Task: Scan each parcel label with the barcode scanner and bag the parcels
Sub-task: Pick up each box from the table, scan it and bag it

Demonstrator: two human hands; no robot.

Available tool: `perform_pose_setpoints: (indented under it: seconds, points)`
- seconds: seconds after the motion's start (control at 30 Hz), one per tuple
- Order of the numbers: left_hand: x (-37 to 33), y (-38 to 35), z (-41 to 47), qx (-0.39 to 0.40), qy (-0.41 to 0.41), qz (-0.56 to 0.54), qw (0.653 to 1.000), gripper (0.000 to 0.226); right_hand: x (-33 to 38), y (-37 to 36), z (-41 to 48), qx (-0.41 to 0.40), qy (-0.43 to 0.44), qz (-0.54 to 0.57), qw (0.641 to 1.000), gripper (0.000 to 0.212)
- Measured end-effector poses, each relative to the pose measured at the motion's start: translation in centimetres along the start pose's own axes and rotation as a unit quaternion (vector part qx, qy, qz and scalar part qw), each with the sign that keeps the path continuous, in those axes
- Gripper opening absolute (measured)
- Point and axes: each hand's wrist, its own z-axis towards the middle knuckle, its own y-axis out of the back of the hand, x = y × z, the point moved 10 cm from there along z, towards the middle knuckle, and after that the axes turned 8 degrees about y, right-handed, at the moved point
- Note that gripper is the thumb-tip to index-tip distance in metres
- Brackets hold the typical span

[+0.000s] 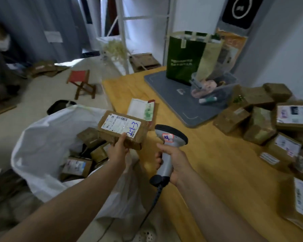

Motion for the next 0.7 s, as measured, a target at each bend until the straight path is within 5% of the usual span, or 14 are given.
perform_pose_setpoints:
  seconds: [0.1,0.3,0.43,0.53,0.7]
  points:
    - [-0.9,6.1,2.2,-0.074,0.037,-0.056,0.995,0.06,-2.4,-2.8,1.2,0.028,-0.025,-0.037,0.999,0.014]
    - [-2.3,10.9,4.5,-0.097,0.054,-0.042,0.993,0.052,-4.5,-4.1,2.5,0.029,-0.056,-0.05,0.997,0.013]
    - [-1.2,7.0,4.3,-0.057,0.085,0.031,0.994,0.053,-3.5,-1.1,3.0,-0.022,-0.044,-0.045,0.998,0.013]
    - [-0.5,1.0,3.2,-0.024,0.02,0.167,0.985,0.053,-2.2,2.5,2.4,-0.067,-0.028,-0.012,0.997,0.014]
    - [3.5,-12.3,-4.0,0.109,-0.092,0.357,0.923,0.059,0.7,11.2,-0.2,-0.186,0.03,0.061,0.98,0.016]
